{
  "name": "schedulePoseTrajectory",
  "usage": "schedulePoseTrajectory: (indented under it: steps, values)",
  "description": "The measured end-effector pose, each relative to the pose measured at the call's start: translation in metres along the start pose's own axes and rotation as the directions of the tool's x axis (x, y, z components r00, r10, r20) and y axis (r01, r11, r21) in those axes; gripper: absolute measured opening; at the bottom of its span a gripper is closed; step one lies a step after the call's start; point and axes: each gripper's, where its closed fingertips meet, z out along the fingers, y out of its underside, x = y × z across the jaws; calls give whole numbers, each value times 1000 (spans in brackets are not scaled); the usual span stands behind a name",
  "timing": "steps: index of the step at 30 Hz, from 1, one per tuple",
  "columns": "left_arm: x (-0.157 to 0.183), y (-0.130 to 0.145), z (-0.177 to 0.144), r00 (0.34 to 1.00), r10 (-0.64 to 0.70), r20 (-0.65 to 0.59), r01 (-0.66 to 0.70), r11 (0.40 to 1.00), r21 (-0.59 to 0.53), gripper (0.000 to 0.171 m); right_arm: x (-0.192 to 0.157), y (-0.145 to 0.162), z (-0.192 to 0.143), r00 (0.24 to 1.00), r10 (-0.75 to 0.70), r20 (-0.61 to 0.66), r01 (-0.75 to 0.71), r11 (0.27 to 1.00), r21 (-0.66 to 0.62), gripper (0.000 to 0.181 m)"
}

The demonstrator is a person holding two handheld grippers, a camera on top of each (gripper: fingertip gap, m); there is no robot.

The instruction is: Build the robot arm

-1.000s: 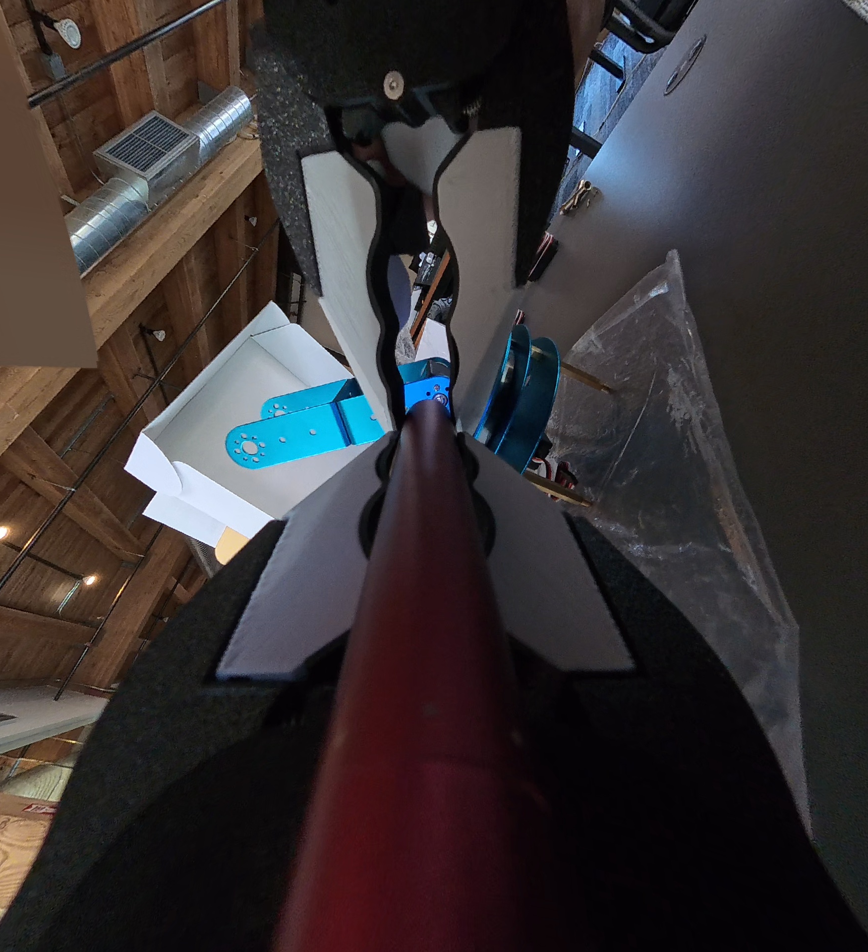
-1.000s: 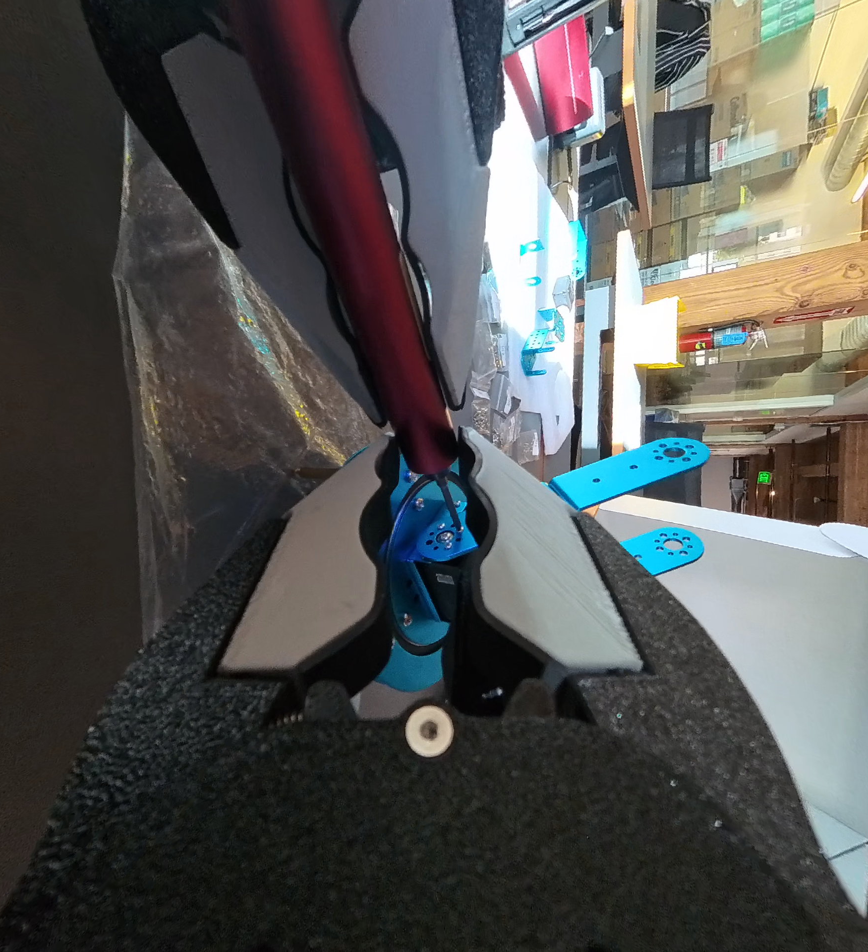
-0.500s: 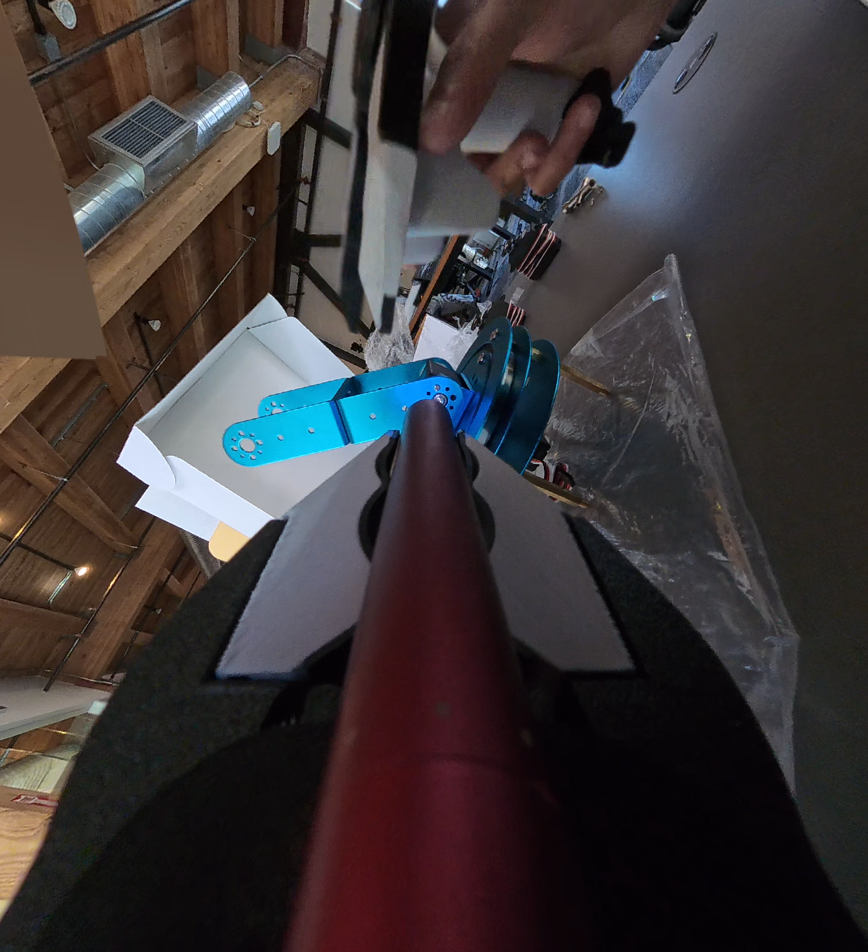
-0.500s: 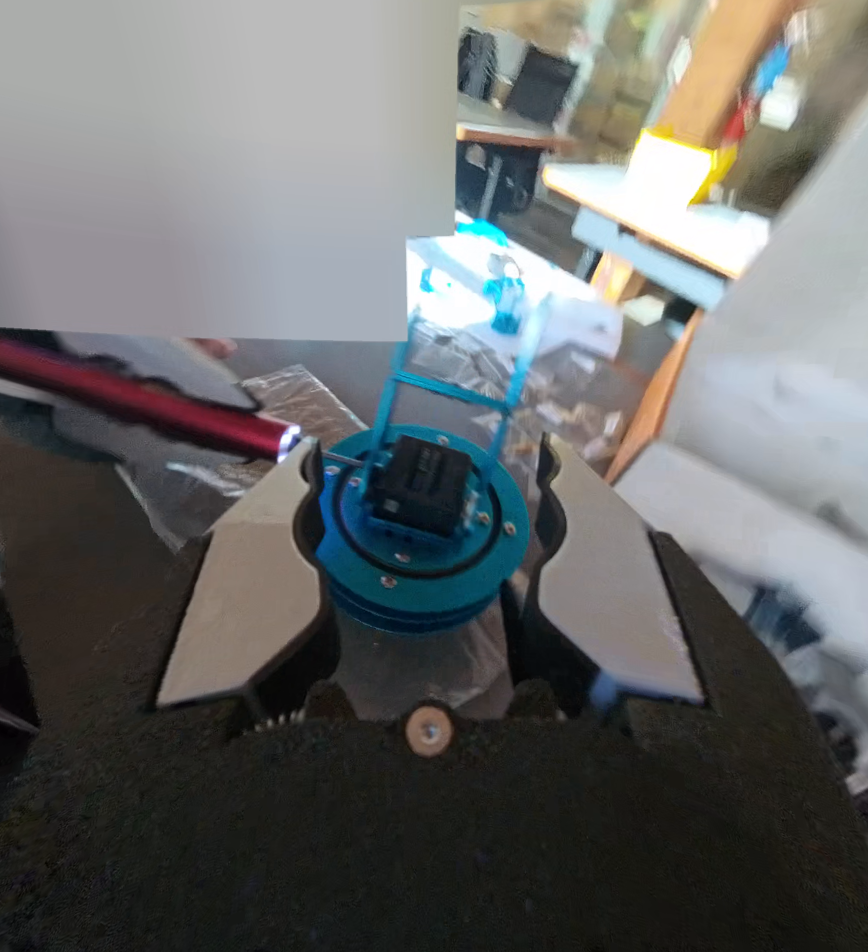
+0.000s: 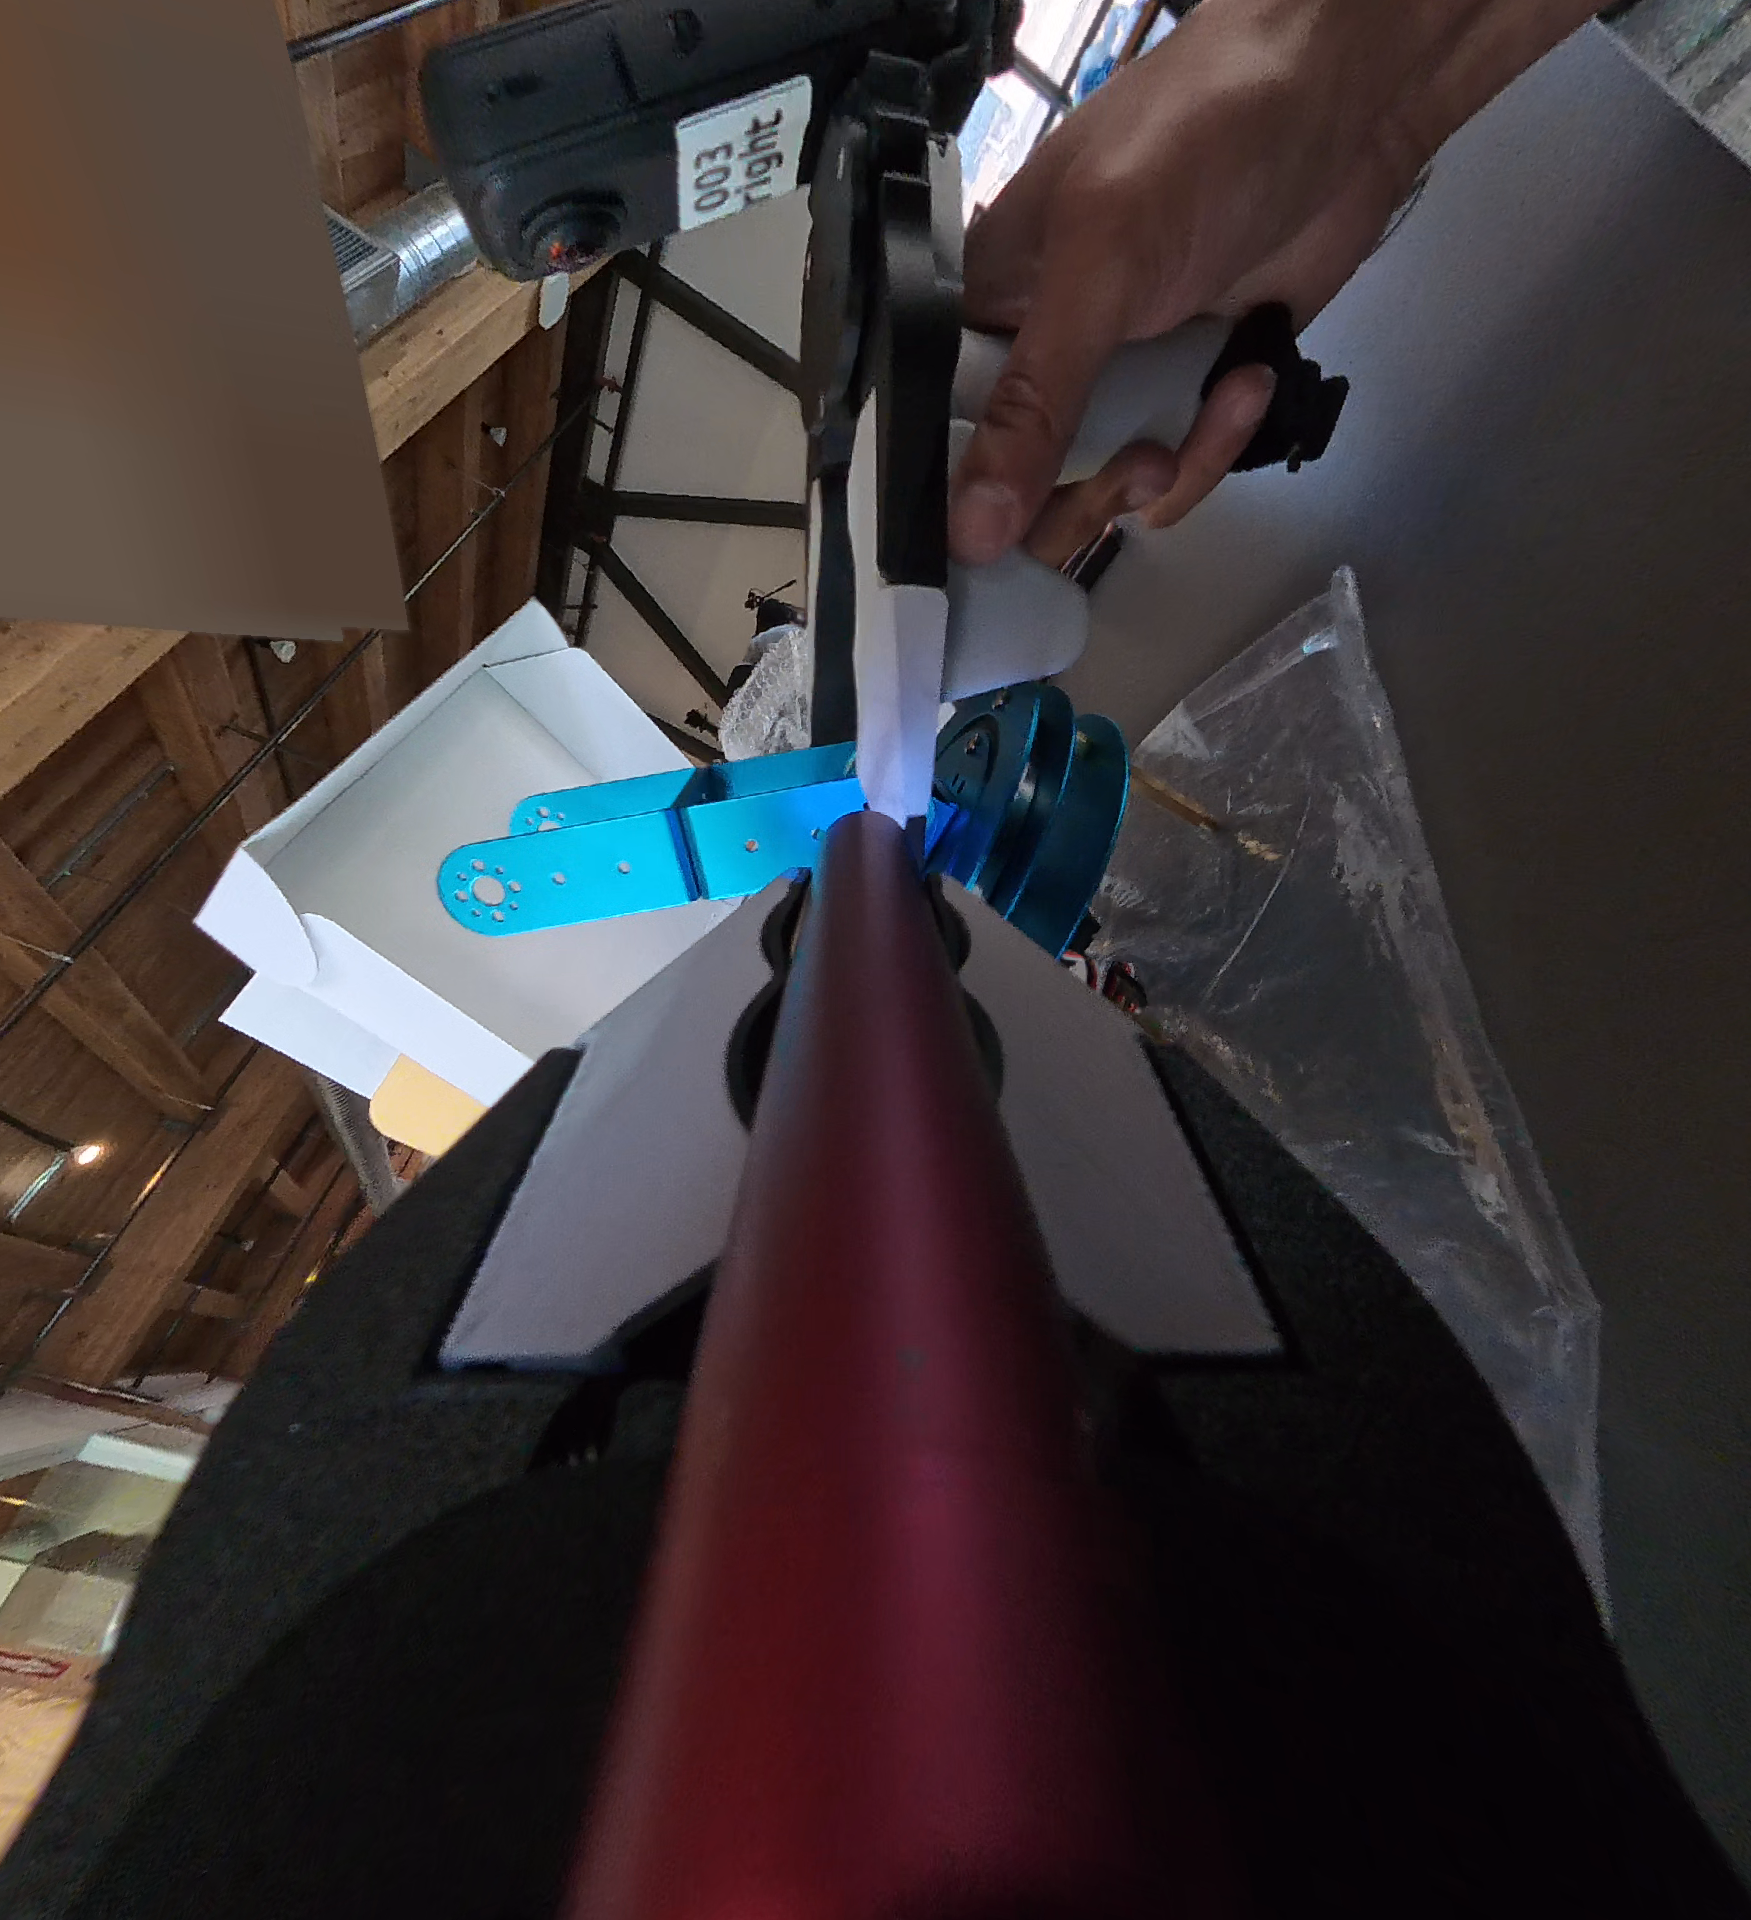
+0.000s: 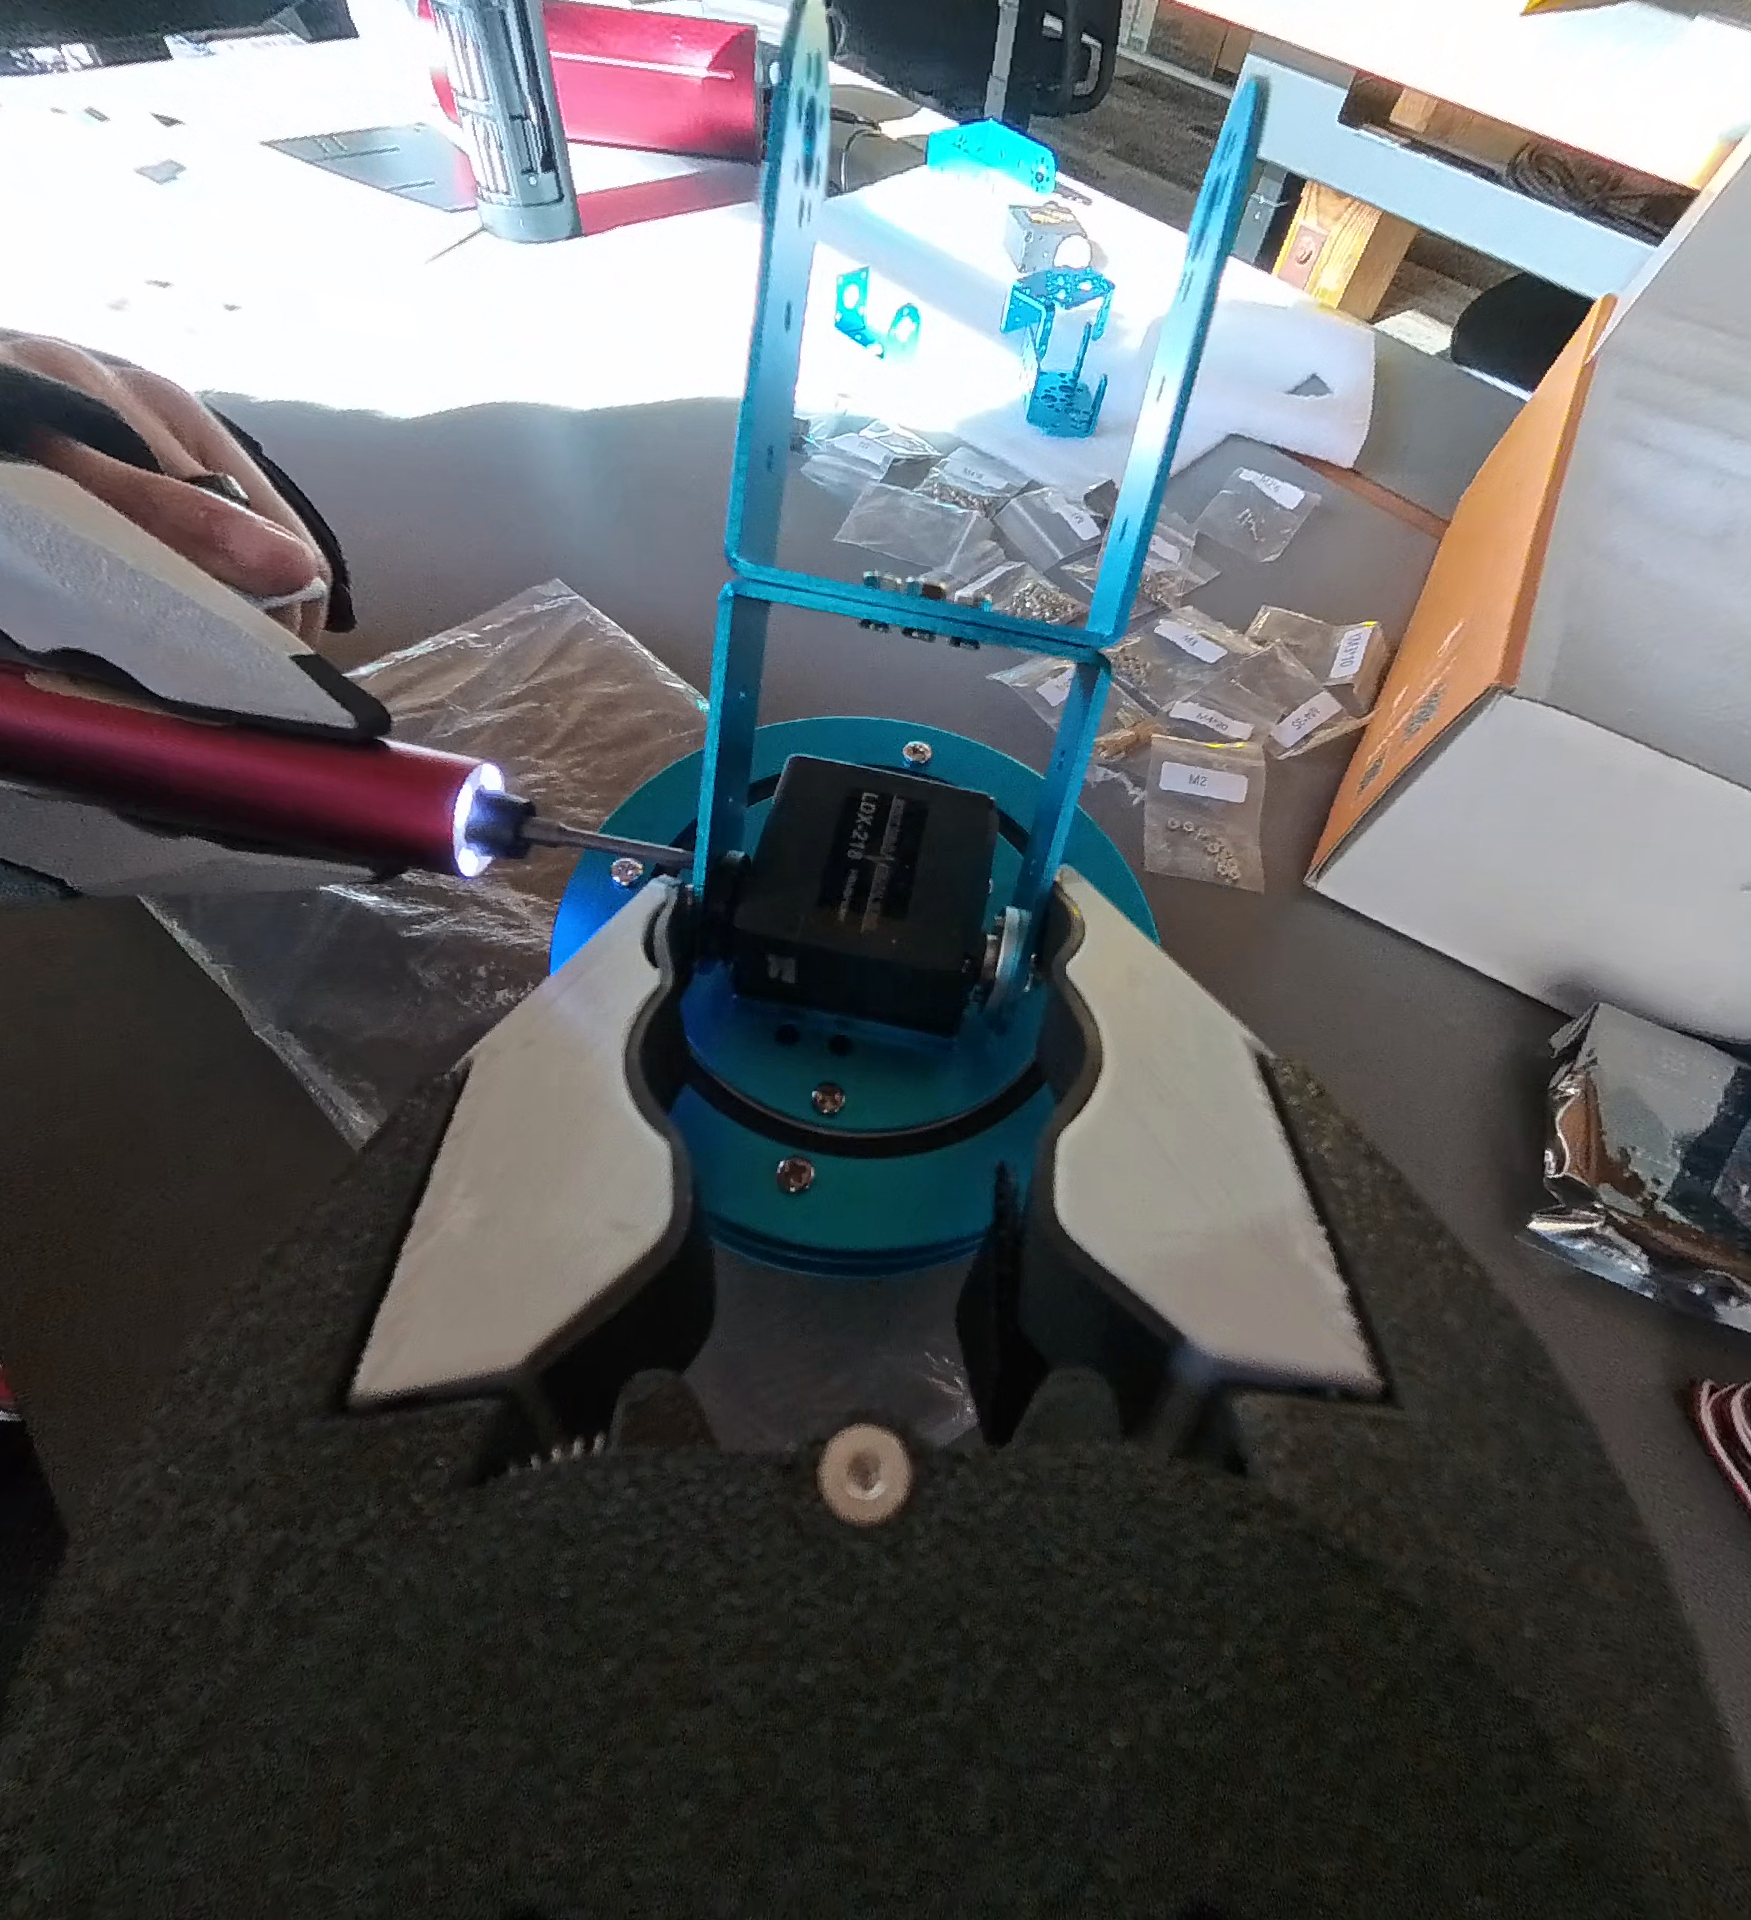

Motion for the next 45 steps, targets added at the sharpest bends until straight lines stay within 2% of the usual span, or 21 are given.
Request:
schedulePoseTrajectory:
  steps: [4,8,10,15,32,35,37,40,43,45]
  values:
    - [0,0,0,1000,-6,-3,6,1000,3,20,-1,0,-1,1000,-3,-1,3,1000,-4,67]
    - [-2,4,0,998,-68,-10,68,998,-3,21,0,1,-1,1000,4,-5,-4,1000,2,67]
    - [-1,1,-1,1000,-12,0,12,1000,8,21,-1,0,-1,1000,6,-4,-6,1000,6,67]
    - [1,1,-1,1000,19,3,-19,1000,7,21,-1,-1,0,1000,7,-7,-7,1000,16,67]
    - [0,1,0,1000,-2,1,2,1000,8,22,1,0,-1,1000,14,-16,-14,1000,21,68]
    - [-3,-5,-9,1000,3,-1,-3,1000,27,22,1,1,-2,1000,23,-10,-23,999,34,68]
    - [-6,-9,-19,1000,-24,6,24,999,29,21,2,3,-3,999,43,-3,-42,999,33,69]
    - [-9,-2,-36,996,-93,11,93,995,-34,22,9,4,-16,999,11,-53,-9,999,34,77]
    - [-13,7,-56,976,-215,38,218,969,-114,22,5,-10,-43,997,17,-72,-9,995,103,58]
    - [-18,14,-71,949,-306,70,314,936,-162,22,-12,-15,-51,999,30,-22,-27,993,119,52]
